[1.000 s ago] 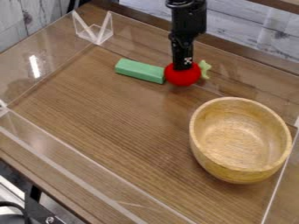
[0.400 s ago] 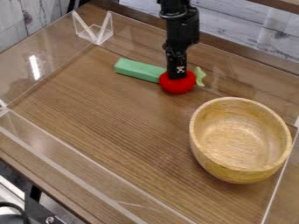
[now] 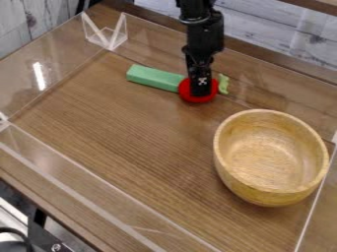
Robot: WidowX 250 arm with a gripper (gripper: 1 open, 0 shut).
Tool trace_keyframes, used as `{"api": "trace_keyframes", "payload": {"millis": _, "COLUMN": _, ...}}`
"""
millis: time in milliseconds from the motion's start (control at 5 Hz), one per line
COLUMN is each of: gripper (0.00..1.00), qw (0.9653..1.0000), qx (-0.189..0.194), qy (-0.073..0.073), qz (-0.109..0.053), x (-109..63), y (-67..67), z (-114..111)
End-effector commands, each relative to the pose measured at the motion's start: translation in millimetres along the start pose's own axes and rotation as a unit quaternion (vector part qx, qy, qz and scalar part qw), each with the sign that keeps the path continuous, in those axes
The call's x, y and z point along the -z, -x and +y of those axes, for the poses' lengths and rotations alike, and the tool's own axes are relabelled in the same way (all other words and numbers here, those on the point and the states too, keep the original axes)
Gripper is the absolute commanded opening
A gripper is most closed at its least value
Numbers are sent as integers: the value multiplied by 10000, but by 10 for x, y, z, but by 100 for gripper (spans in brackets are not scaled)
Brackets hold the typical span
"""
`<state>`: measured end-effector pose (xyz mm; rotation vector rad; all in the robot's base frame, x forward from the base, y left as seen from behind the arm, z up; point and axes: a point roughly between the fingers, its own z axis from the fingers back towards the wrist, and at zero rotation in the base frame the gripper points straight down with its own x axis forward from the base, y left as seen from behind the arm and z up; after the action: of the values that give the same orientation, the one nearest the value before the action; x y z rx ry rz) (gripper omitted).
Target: Move the red fruit to the right side of the table
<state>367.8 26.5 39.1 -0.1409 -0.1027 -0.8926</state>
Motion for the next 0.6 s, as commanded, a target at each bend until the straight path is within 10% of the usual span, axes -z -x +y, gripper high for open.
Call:
{"api": "trace_keyframes", "payload": {"millis": 0, "gripper": 100, "qw": 9999, "qx": 20, "qy": -119, "qz": -76, "x": -159, "y": 2, "z": -48}}
{"api": "trace_keyframes", "payload": {"millis": 400, "gripper": 100, "qw": 9996, "qx": -12, "qy": -243, "qz": -142, "x": -427, "y": 60, "z": -200}}
